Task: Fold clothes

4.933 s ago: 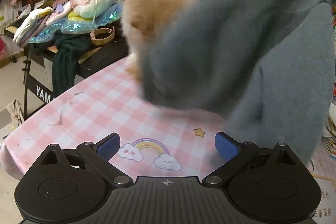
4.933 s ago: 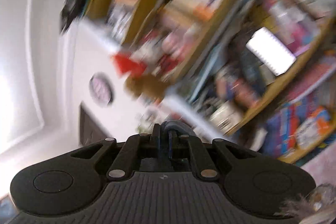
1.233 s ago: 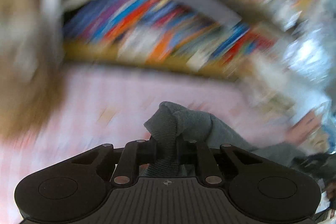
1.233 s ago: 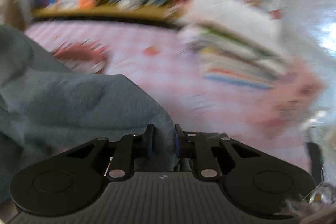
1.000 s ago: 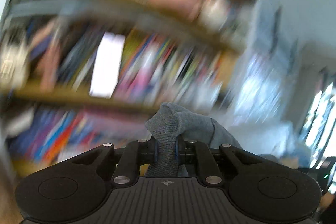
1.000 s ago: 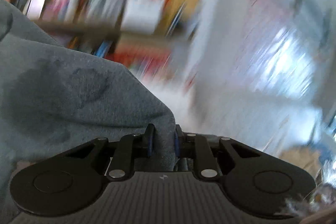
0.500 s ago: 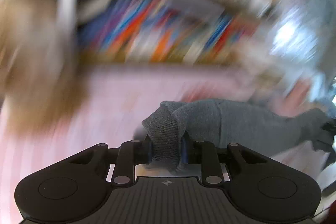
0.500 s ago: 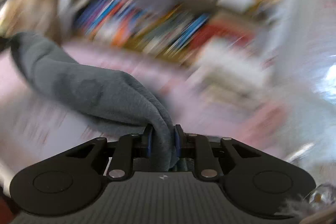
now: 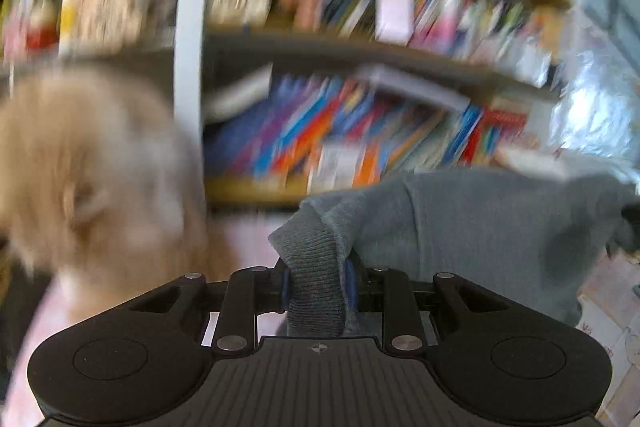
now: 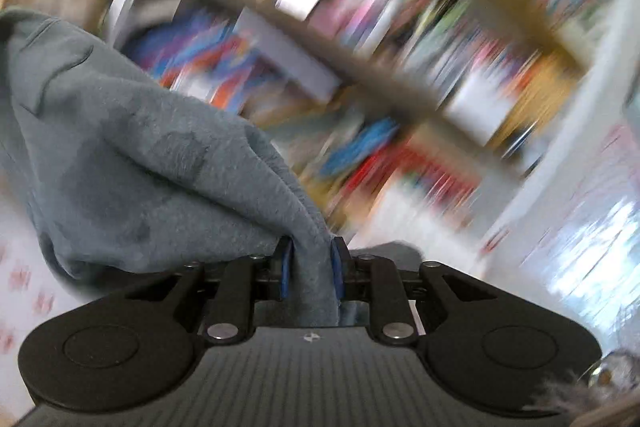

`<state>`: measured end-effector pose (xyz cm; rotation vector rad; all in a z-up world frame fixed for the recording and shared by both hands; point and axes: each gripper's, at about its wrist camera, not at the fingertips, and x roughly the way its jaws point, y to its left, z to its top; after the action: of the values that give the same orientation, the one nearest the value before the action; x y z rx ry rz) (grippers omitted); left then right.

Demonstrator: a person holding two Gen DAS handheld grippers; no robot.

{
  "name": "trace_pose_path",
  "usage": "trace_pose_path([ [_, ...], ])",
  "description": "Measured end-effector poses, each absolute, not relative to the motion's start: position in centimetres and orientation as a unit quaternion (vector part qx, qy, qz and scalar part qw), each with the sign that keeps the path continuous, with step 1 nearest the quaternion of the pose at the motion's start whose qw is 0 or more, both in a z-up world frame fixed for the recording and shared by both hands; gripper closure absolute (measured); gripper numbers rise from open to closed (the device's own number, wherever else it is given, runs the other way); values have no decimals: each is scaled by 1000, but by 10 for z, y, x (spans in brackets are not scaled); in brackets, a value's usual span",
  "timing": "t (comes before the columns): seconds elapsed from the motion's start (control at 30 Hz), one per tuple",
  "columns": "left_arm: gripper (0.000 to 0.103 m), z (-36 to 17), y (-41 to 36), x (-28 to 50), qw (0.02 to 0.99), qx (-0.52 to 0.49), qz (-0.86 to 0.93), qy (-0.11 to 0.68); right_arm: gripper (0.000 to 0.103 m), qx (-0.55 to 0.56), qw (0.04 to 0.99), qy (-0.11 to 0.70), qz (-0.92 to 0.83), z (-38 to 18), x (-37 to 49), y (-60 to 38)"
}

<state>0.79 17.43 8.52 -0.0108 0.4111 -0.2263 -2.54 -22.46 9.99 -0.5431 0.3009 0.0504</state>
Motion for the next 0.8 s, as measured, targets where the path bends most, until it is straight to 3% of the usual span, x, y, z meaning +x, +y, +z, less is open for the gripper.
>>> trace_pose_path([
  [0.07, 69, 72, 183, -4, 966, 15, -99, 239, 81, -292, 942, 154, 57, 81, -48, -222],
  [0.1, 61, 59, 189, -9, 957, 18, -87, 277, 79, -309, 932, 173, 80, 68, -59, -221],
  [0.13, 54, 46, 195, -14, 946, 20, -74, 314, 69, -327, 914, 215, 104, 48, -66, -220],
  [0.17, 41, 34, 200, -19, 934, 23, -62, 351, 61, -340, 893, 268, 122, 26, -72, -221],
  [0.2, 40, 21, 206, -25, 921, 25, -49, 387, 57, -348, 869, 325, 134, 1, -78, -223],
  [0.3, 40, -9, 223, -43, 883, 18, -14, 469, 57, -291, 858, 404, 125, -23, -88, -241],
  [0.43, 40, -2, 243, -70, 887, -76, 21, 454, 53, -153, 861, 475, 100, -27, -91, -272],
  [0.67, 39, 7, 251, -61, 873, -278, 34, 400, 50, 96, 870, 484, 10, -9, -70, -314],
  [0.8, 36, -11, 247, -41, 841, -346, 67, 412, 48, 233, 851, 468, -48, -7, -65, -338],
])
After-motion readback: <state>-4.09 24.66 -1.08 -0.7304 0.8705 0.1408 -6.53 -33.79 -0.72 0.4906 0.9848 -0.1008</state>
